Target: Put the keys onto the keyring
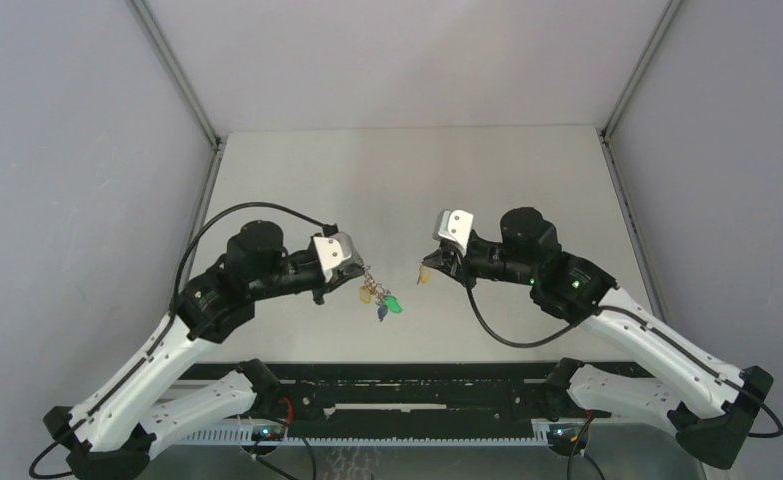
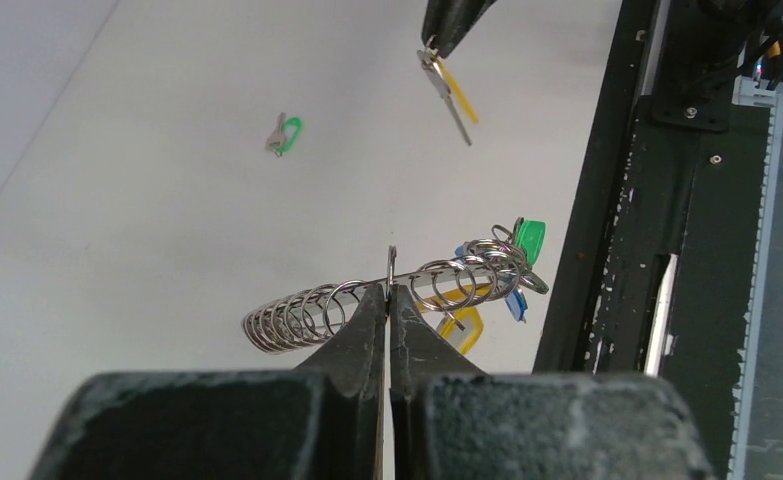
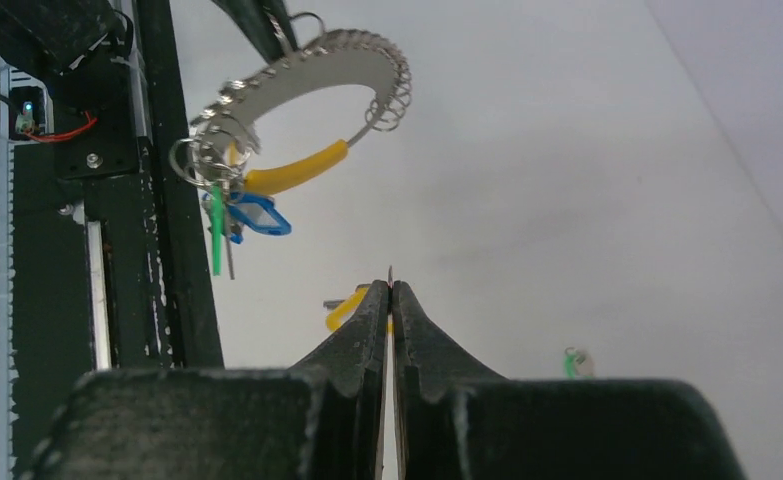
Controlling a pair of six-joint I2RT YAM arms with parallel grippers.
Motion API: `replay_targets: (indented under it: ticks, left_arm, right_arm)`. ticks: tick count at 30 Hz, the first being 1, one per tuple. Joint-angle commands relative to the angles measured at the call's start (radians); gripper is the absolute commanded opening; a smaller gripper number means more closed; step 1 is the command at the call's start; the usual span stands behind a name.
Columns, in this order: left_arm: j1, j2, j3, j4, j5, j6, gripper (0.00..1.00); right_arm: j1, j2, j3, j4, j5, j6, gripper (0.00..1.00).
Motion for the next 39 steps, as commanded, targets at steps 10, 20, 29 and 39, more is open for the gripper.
replay_targets:
  ticks: [10, 20, 29, 39]
  left_arm:
    - [-0.058, 0.116, 0.097, 0.014, 0.035, 0.117, 0.0]
    - [-0.058, 0.013, -0.041, 0.086, 0.01, 0.103, 0.0]
    - [-0.057, -0.001, -0.06, 0.106, 0.017, 0.093, 0.0]
    - [-0.059, -0.006, -0.084, 0.116, 0.066, 0.111, 0.0]
  right_arm:
    - [0.098, -0.056, -0.118, 0.284, -0.038, -0.145, 0.0]
    - [0.172, -0.006, -0.159, 0.415, -0.031, -0.184, 0.0]
    - [0.211, 0.044, -0.115, 0.389, -0.02, -0.246, 0.0]
    - [0.24, 0.034, -0.116, 0.365, 0.03, -0.272, 0.0]
